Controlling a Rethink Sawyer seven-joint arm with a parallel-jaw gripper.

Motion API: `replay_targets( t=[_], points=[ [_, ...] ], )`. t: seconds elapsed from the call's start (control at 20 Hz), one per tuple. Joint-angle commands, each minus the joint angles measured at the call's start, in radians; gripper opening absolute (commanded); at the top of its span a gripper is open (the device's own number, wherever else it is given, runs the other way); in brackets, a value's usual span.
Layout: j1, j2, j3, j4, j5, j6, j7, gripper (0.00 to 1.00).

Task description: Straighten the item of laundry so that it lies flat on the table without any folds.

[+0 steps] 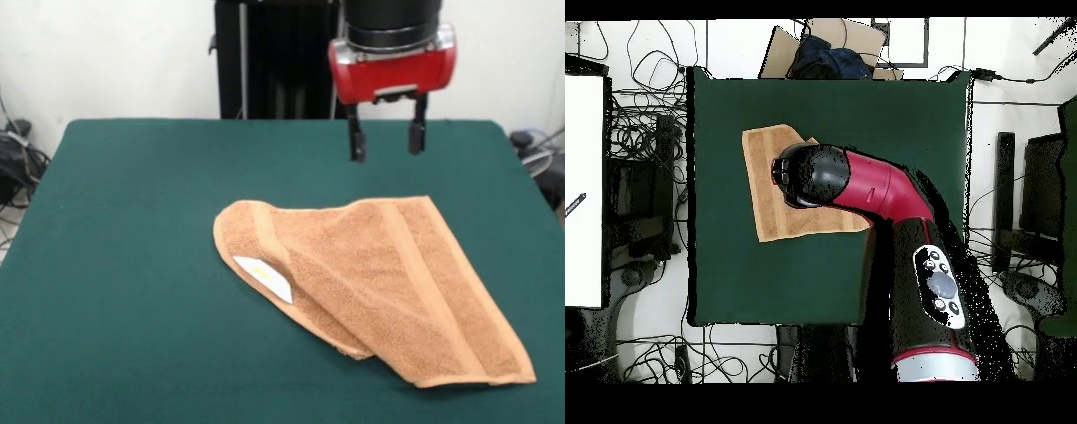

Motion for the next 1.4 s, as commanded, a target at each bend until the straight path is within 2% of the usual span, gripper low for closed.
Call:
replay_targets(
  t=[0.05, 0.5, 0.8, 1.4],
  points=[
    [-0.037, 0.014, -0.021, 0.058, -0.081, 0.093, 0.028, 1.00],
    [-0.103, 0.049, -0.011, 0.010, -0.188, 0.061, -0.033, 1.00],
    [-0.149, 0.073, 0.002, 0.011, -0.242, 0.026, -0.021, 1.00],
    [-0.193, 0.225, 0.043, -0.075, -0.310, -0.051, 0.009, 1.00]
  ],
)
